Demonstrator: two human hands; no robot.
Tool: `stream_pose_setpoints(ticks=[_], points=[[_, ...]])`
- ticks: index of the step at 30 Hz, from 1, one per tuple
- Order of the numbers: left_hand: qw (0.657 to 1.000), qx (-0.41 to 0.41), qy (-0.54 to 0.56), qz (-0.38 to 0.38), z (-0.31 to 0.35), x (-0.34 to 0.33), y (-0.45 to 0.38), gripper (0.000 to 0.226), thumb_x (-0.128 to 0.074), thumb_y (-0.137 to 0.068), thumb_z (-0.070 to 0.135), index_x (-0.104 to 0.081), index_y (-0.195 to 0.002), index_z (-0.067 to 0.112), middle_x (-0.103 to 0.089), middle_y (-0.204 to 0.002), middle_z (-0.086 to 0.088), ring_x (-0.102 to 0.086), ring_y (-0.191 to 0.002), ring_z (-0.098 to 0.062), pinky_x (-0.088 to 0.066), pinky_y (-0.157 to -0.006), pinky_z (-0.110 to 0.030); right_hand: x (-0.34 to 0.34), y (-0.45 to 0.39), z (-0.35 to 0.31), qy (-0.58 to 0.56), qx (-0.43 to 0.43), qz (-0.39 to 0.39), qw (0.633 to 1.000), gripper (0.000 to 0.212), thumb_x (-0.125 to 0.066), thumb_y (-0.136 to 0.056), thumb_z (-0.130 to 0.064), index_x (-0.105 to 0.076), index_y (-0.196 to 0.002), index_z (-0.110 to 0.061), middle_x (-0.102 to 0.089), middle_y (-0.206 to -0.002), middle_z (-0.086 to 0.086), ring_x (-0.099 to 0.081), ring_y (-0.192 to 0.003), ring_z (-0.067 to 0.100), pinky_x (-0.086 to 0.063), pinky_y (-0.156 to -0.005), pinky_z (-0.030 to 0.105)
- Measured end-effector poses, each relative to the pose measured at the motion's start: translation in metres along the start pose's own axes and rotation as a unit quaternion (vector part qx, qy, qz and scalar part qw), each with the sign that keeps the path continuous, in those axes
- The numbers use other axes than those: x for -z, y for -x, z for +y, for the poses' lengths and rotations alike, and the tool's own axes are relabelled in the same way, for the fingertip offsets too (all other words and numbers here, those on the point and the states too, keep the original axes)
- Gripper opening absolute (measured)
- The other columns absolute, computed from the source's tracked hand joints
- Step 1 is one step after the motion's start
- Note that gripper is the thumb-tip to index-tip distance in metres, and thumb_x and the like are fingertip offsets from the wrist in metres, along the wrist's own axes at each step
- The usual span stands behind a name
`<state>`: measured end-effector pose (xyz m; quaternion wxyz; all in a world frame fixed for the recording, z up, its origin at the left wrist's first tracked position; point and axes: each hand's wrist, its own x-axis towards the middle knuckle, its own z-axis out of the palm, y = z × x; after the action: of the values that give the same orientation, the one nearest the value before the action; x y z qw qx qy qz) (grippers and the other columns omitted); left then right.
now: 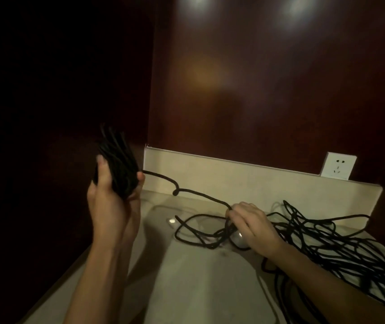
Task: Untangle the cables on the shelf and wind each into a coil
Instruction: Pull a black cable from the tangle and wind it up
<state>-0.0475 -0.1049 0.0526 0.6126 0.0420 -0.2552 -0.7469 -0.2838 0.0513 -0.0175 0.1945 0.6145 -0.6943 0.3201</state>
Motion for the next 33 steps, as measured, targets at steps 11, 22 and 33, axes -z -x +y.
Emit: stream_pose_setpoints(ticks=[11, 22, 33], points=[[0.984, -0.015, -0.154, -0.088, -0.009, 0.001, 0.015, 0.027, -0.06, -0.083, 0.039, -0.065, -0.097, 0.017, -0.072, -0.086, 0.003, -0.068, -0.081, -0.015, -0.056, -0.061, -0.026, 0.007, -0.009, -0.035, -0.183, -0.138, -0.124, 0.965, 0.043, -0.078, -0.072, -0.052, -0.066, -0.108, -0.03, -0.061, -0.088, -0.016, -0.062, -0.084, 0.006, -0.052, -0.082, 0.034], [0.959, 0.015, -0.196, -0.203, -0.017, -0.021, 0.038, 0.023, -0.051, -0.094, 0.03, -0.063, -0.098, 0.011, -0.07, -0.073, 0.007, -0.068, -0.069, -0.007, -0.055, -0.057, -0.024, -0.014, -0.021, -0.1, 0.069, -0.116, 0.056, 0.989, 0.046, -0.058, -0.095, -0.027, -0.049, -0.137, -0.012, -0.05, -0.127, 0.003, -0.048, -0.119, 0.021, -0.044, -0.097, 0.036], [0.982, 0.054, -0.108, -0.148, -0.01, -0.024, 0.036, 0.029, -0.053, -0.096, 0.036, -0.065, -0.107, 0.012, -0.07, -0.083, 0.0, -0.066, -0.075, -0.012, -0.052, -0.056, -0.023, -0.044, -0.024, -0.134, -0.207, -0.093, 0.292, 0.929, 0.019, -0.05, -0.096, -0.039, -0.054, -0.104, -0.023, -0.06, -0.09, 0.001, -0.057, -0.086, 0.017, -0.051, -0.073, 0.041]])
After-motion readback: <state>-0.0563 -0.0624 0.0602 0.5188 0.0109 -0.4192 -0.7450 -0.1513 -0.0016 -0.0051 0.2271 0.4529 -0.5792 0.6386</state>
